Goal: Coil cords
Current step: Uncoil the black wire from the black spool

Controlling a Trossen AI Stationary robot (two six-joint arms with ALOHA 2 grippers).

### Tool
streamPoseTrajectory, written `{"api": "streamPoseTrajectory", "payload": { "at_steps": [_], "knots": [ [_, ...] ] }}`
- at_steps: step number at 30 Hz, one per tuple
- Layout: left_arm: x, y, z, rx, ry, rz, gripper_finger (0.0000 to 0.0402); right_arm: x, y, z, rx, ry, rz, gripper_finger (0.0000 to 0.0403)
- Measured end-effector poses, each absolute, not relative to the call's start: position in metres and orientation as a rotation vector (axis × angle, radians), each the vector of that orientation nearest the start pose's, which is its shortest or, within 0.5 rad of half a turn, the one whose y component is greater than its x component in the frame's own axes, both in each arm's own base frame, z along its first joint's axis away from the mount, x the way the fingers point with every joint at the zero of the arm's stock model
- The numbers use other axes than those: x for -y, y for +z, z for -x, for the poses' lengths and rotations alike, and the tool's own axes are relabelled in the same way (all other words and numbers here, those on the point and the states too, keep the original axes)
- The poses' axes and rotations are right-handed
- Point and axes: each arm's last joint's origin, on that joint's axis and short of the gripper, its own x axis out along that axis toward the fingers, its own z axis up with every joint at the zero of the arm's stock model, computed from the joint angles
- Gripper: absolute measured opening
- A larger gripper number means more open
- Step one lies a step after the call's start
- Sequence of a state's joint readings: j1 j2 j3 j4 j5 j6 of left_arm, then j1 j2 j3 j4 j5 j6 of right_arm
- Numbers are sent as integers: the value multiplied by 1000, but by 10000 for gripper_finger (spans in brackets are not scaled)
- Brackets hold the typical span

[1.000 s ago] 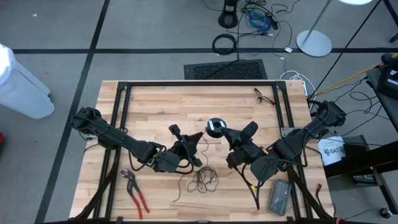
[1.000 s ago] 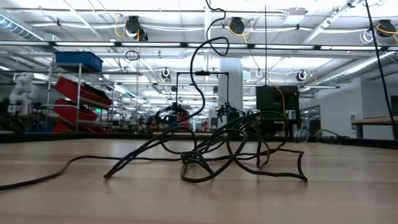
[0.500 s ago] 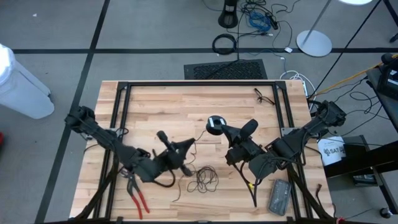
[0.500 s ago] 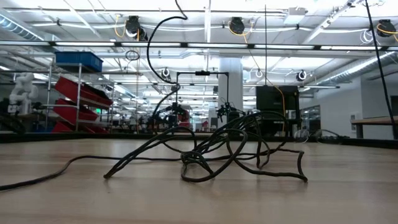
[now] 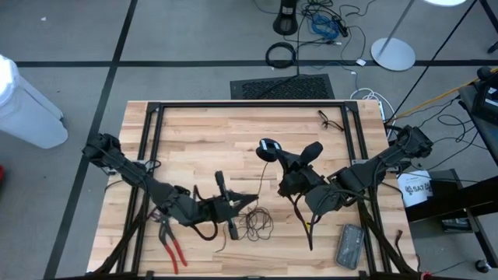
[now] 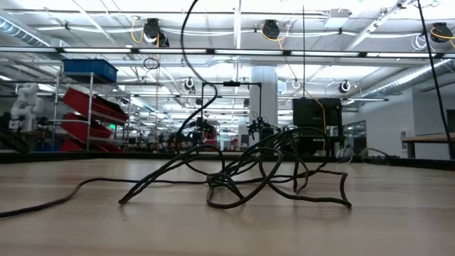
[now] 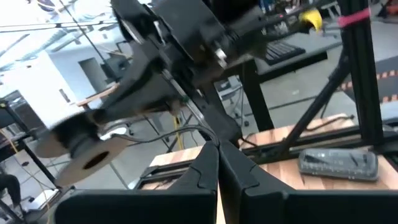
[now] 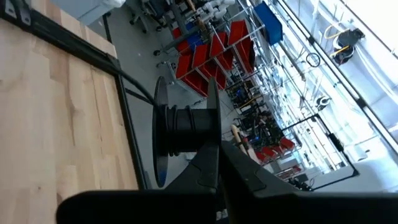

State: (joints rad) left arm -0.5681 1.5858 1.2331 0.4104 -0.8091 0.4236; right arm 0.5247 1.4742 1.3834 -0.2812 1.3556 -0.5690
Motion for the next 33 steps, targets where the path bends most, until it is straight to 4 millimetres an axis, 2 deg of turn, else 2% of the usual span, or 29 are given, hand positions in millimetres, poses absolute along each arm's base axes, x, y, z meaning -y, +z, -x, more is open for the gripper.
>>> {"api": "streamPoseTrajectory", "payload": {
  "at_steps": [9,18,24,33],
  "knots": [
    [164,318,-344,-60,228,-388,0,-133,382,-286,-416,-760,779,0],
    [156,300,-359,-104,231,-391,0,-134,388,-288,-366,-773,711,0],
    [150,295,-362,-142,251,-407,0,-138,388,-286,-359,-760,712,0],
    [140,287,-360,-259,458,-479,0,-145,393,-283,-315,-749,673,0]
  ]
}}
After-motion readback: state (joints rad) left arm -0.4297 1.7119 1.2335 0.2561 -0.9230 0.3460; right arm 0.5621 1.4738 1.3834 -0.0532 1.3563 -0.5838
